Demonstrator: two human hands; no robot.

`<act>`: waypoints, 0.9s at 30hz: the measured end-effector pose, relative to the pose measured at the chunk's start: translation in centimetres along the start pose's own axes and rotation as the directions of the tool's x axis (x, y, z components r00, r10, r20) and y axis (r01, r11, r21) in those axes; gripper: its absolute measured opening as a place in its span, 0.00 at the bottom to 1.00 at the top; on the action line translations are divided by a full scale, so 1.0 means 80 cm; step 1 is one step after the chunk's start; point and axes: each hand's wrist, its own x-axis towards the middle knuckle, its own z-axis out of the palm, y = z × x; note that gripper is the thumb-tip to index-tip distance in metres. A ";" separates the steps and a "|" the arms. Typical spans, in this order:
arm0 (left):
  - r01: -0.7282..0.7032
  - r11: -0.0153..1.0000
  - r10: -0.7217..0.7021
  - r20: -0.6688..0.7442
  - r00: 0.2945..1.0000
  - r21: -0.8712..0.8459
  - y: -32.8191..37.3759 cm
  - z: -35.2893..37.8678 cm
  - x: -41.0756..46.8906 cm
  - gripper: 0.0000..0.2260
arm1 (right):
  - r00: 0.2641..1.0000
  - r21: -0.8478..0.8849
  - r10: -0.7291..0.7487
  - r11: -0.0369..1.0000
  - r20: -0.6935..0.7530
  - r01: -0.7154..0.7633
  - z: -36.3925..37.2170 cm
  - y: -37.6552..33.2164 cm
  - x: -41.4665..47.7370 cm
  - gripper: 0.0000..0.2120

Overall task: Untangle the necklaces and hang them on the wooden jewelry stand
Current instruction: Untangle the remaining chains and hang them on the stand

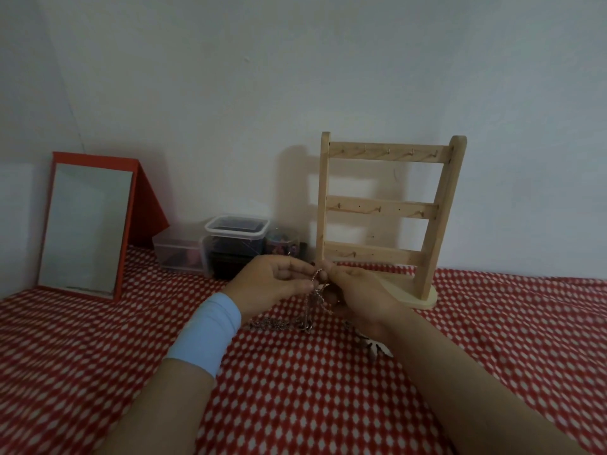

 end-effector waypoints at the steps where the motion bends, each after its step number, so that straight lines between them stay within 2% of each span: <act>1: 0.002 1.000 -0.003 0.013 1.000 0.013 0.001 -0.002 0.000 0.11 | 1.000 0.059 0.015 0.998 0.022 -0.016 0.000 0.001 0.002 0.18; 4: 0.016 0.994 -0.023 0.066 0.998 0.107 0.002 -0.007 -0.003 0.08 | 0.994 0.200 0.013 0.979 0.106 -0.034 -0.007 -0.001 0.002 0.16; 7: 0.044 0.979 -0.053 0.039 0.998 0.200 0.003 -0.010 -0.007 0.07 | 0.990 0.141 -0.046 0.990 0.137 0.026 -0.022 -0.005 0.000 0.15; 11: 0.008 0.986 -0.013 0.028 1.000 0.166 0.007 0.001 -0.004 0.04 | 0.982 0.099 -0.057 0.994 0.180 0.040 -0.027 -0.001 0.001 0.14; 15: -0.039 0.975 0.045 -0.023 0.999 0.217 0.006 0.007 0.000 0.04 | 0.983 0.098 -0.079 0.993 0.166 0.063 -0.026 0.003 0.004 0.13; 18: -0.018 0.993 0.018 0.001 1.000 0.113 0.004 0.004 -0.001 0.04 | 0.991 0.064 -0.049 0.997 0.124 0.041 -0.024 0.002 0.002 0.14; 21: 0.027 0.998 -0.027 -0.003 1.000 0.054 0.004 0.001 -0.004 0.03 | 0.992 -0.041 -0.040 0.998 0.121 0.046 -0.024 0.001 0.002 0.12; 24: 0.080 0.993 -0.080 -0.001 0.997 0.082 0.003 0.003 -0.001 0.08 | 0.994 -0.222 -0.059 0.972 0.089 0.077 -0.016 0.002 0.002 0.10; 26: 0.177 0.983 -0.176 -0.007 0.984 0.045 -0.003 0.004 0.017 0.11 | 0.993 -0.298 -0.083 0.949 0.078 0.103 -0.012 0.003 0.004 0.10; 27: 0.239 0.971 -0.238 0.014 0.971 -0.029 -0.006 0.004 0.024 0.11 | 0.992 -0.313 -0.081 0.944 0.093 0.106 -0.011 0.004 0.005 0.09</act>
